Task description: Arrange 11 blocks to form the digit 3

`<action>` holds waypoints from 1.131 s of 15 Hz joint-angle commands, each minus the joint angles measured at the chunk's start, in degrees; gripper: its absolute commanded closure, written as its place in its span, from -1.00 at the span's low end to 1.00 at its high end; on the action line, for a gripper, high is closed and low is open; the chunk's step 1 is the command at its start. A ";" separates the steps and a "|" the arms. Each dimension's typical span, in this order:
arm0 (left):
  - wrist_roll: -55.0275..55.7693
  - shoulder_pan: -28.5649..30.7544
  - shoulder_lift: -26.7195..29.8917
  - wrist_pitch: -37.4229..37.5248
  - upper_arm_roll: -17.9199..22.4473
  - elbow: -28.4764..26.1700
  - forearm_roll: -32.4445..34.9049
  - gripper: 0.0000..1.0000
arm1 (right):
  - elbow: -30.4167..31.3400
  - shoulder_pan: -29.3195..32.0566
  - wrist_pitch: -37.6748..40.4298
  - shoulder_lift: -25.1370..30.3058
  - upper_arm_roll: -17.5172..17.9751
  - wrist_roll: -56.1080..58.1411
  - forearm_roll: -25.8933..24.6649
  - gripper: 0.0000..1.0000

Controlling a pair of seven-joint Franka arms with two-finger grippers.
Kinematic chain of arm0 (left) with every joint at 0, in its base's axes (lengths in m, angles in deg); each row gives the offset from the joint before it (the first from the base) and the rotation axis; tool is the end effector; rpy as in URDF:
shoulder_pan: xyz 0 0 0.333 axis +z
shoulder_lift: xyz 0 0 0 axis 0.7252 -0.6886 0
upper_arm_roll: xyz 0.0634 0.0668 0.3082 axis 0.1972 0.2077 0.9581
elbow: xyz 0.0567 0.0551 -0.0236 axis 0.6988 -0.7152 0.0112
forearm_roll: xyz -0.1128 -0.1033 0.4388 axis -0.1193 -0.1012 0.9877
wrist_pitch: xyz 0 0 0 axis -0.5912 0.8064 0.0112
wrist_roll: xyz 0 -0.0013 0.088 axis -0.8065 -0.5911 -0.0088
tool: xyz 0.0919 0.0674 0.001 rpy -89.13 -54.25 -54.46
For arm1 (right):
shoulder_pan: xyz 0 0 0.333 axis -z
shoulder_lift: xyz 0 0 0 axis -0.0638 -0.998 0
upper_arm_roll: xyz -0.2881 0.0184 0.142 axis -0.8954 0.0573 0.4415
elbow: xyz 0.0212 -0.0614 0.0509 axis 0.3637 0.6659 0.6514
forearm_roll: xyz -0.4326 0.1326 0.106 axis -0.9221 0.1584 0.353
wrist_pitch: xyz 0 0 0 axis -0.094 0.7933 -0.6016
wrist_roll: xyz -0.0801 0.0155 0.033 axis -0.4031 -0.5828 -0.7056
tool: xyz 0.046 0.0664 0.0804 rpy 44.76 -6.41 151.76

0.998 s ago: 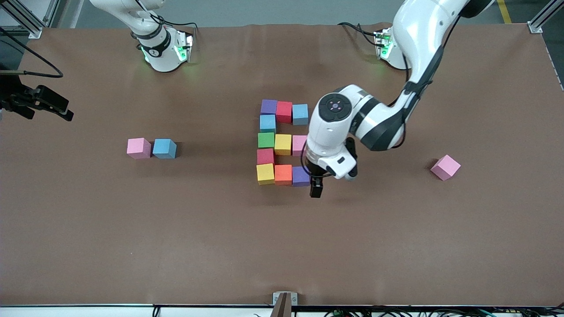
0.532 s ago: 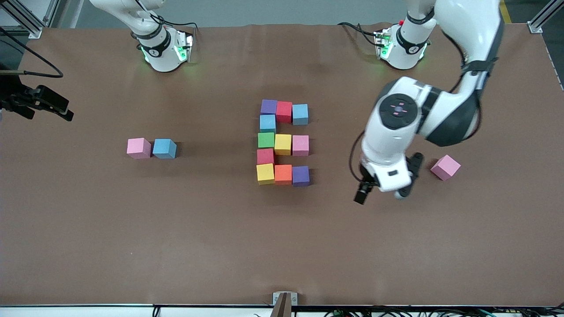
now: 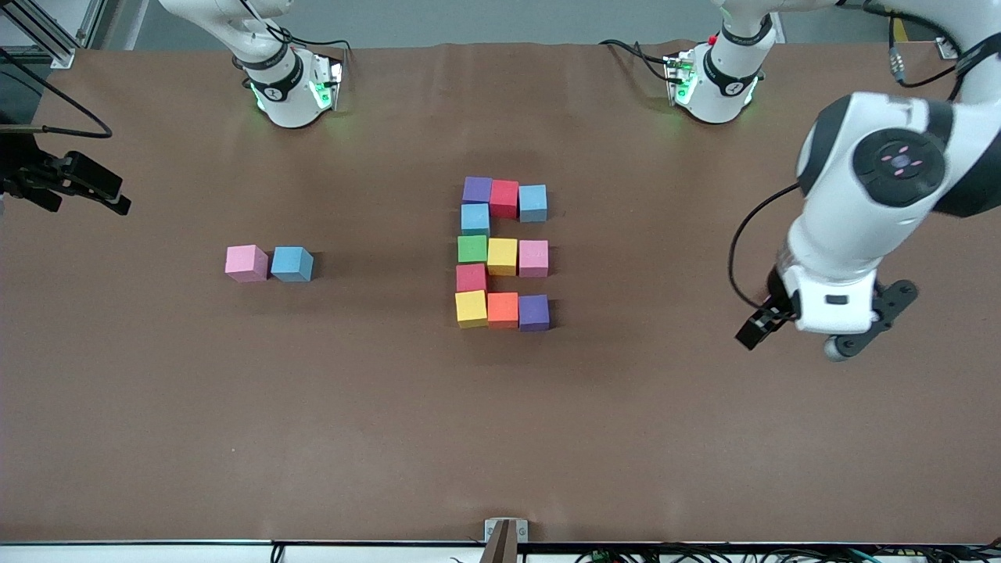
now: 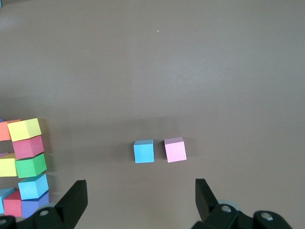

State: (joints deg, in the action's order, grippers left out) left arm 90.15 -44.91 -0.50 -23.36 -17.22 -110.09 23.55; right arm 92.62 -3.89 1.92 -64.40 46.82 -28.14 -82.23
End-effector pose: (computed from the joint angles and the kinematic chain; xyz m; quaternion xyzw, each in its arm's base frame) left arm 0.7100 -0.1758 0.5077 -0.9505 -0.2975 -0.0783 0.0437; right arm 0.6248 0.0094 0.6606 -0.9990 0.0406 -0.0077 0.0170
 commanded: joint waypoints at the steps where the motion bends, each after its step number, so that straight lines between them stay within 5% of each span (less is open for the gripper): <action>1: -9.40 3.42 4.29 3.37 -0.31 -1.13 -3.40 -1.00 | -0.48 0.06 0.12 -0.19 0.17 0.29 0.11 -1.00; 9: -29.80 7.39 9.57 19.19 0.48 5.55 -8.41 -1.00 | -0.48 0.15 0.12 -0.19 0.17 0.29 0.11 -1.00; 15: -44.72 1.95 14.23 26.92 10.22 4.33 -9.82 -1.00 | -0.48 0.15 0.04 -0.19 0.17 0.29 0.11 -1.00; 17: -47.91 2.38 15.28 28.07 10.76 3.62 -11.40 -1.00 | -0.48 0.06 0.12 -0.19 0.17 0.29 0.11 -1.00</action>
State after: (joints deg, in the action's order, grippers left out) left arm 45.76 -42.14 12.96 3.57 -7.58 -104.84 14.09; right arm 92.62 -3.90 1.92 -64.40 46.83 -28.14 -82.23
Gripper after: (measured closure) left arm 0.000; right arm 0.000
